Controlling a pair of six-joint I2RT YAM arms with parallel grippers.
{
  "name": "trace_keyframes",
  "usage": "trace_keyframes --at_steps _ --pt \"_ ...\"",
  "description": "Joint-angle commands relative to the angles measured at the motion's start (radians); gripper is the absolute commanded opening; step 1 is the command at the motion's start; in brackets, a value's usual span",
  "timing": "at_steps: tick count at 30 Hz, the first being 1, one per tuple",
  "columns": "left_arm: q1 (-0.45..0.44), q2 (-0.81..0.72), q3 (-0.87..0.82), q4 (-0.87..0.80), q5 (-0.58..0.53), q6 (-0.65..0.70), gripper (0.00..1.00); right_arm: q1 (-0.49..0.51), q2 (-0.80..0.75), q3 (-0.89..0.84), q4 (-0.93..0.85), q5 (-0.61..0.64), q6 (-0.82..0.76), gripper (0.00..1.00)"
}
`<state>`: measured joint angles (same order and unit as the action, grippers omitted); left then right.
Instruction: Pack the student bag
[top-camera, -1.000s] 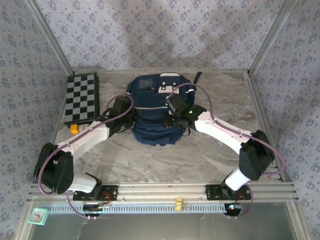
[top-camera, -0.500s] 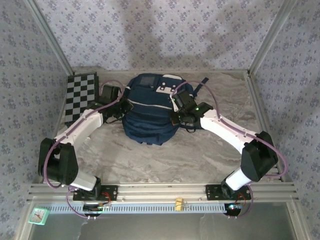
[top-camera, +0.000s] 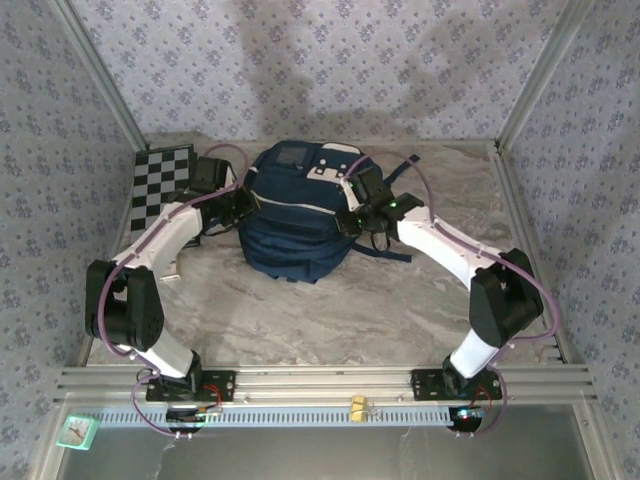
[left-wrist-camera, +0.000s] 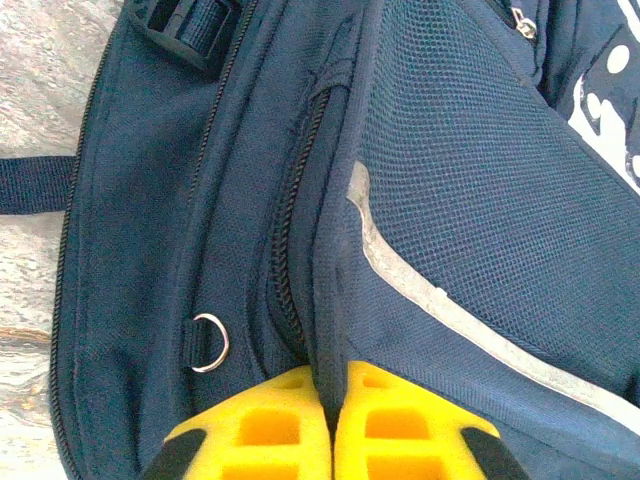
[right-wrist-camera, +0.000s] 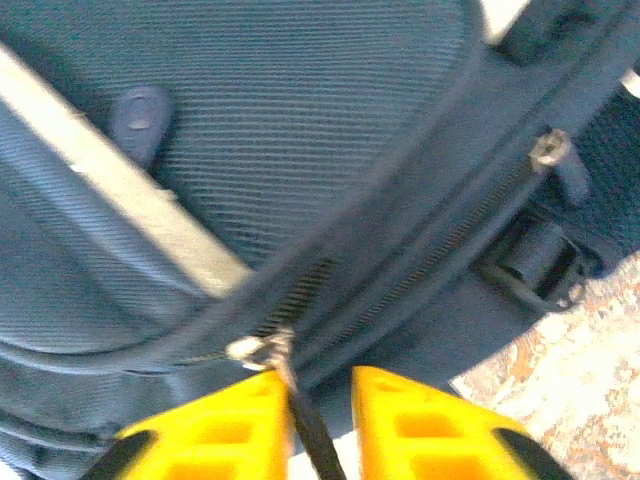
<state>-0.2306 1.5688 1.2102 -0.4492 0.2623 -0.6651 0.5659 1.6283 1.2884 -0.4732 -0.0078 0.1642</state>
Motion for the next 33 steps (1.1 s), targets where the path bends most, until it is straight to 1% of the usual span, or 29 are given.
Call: trace_keyframes --at_steps 1,2,4,5,6,7,8,9,10,11,12,13,14,16,18,20,21,22,23,24,25,26,27,28,29,30,32,33 --pt "0.040 -0.061 0.017 -0.064 -0.064 0.099 0.27 -0.063 -0.100 -0.016 -0.031 0.024 -0.006 0.44" --pt "0.042 -0.082 0.004 -0.075 -0.068 0.106 0.41 -0.071 -0.130 -0.033 -0.027 0.023 -0.004 0.50" --pt "0.046 -0.134 -0.036 -0.083 -0.085 0.108 0.56 -0.087 -0.188 -0.080 -0.017 0.059 0.017 0.63" --pt "0.049 -0.167 -0.065 -0.075 -0.093 0.108 0.66 -0.097 -0.222 -0.130 -0.002 0.119 0.035 0.71" --pt "0.054 -0.203 -0.096 -0.069 -0.124 0.110 0.78 -0.112 -0.257 -0.173 0.018 0.172 0.050 0.75" --pt "0.061 -0.230 -0.121 -0.071 -0.168 0.109 0.86 -0.132 -0.289 -0.213 0.042 0.218 0.065 0.78" --pt "0.079 -0.260 -0.148 -0.078 -0.225 0.113 0.91 -0.158 -0.330 -0.264 0.078 0.281 0.084 0.80" --pt "0.106 -0.286 -0.173 -0.086 -0.278 0.121 0.92 -0.185 -0.369 -0.314 0.115 0.375 0.098 0.83" --pt "0.127 -0.305 -0.190 -0.098 -0.349 0.125 0.93 -0.205 -0.400 -0.371 0.154 0.442 0.101 0.84" --pt "0.148 -0.326 -0.220 -0.098 -0.465 0.130 0.93 -0.244 -0.428 -0.429 0.196 0.502 0.111 0.87" --pt "0.164 -0.345 -0.258 -0.069 -0.581 0.155 0.92 -0.299 -0.445 -0.483 0.248 0.523 0.121 0.91" --pt "0.173 -0.361 -0.308 -0.023 -0.666 0.190 0.92 -0.348 -0.450 -0.531 0.300 0.516 0.120 0.99" --pt "0.182 -0.378 -0.362 0.048 -0.740 0.229 0.91 -0.399 -0.448 -0.585 0.369 0.514 0.118 1.00" --pt "0.196 -0.407 -0.484 0.215 -0.788 0.305 0.90 -0.464 -0.433 -0.680 0.520 0.503 0.108 1.00" --pt "0.197 -0.445 -0.624 0.435 -0.783 0.374 0.92 -0.496 -0.397 -0.788 0.747 0.456 0.046 1.00" --pt "0.196 -0.469 -0.760 0.678 -0.751 0.431 0.96 -0.512 -0.337 -0.845 0.921 0.396 -0.018 1.00" --pt "0.198 -0.465 -0.818 0.801 -0.739 0.454 0.99 -0.521 -0.294 -0.854 0.985 0.357 -0.041 1.00" --pt "0.197 -0.452 -0.845 0.873 -0.725 0.469 1.00 -0.532 -0.256 -0.849 1.028 0.319 -0.062 1.00" --pt "0.197 -0.428 -0.860 0.920 -0.709 0.490 1.00 -0.538 -0.231 -0.804 0.974 0.284 -0.103 1.00" --pt "0.198 -0.393 -0.862 0.950 -0.704 0.505 1.00 -0.536 -0.206 -0.776 0.963 0.264 -0.121 1.00" --pt "0.197 -0.357 -0.862 0.981 -0.699 0.512 1.00 -0.532 -0.190 -0.781 1.012 0.247 -0.166 1.00" --pt "0.198 -0.314 -0.855 1.030 -0.695 0.527 1.00 -0.537 -0.177 -0.808 1.086 0.204 -0.191 1.00" --pt "0.199 -0.295 -0.833 1.013 -0.657 0.534 1.00 -0.567 -0.164 -0.814 1.095 0.148 -0.180 1.00" --pt "0.199 -0.276 -0.839 1.061 -0.630 0.555 1.00 -0.603 -0.142 -0.838 1.155 0.092 -0.160 1.00" --pt "0.200 -0.249 -0.853 1.141 -0.601 0.570 1.00 -0.619 -0.130 -0.867 1.224 0.046 -0.161 1.00" --pt "0.202 -0.224 -0.864 1.204 -0.576 0.579 1.00 -0.615 -0.130 -0.887 1.253 0.006 -0.182 1.00" --pt "0.204 -0.153 -0.866 1.285 -0.510 0.615 1.00 -0.587 -0.096 -0.923 1.351 -0.003 -0.221 1.00" --pt "0.203 -0.119 -0.864 1.313 -0.470 0.629 1.00 -0.589 -0.102 -0.902 1.301 0.024 -0.205 1.00"
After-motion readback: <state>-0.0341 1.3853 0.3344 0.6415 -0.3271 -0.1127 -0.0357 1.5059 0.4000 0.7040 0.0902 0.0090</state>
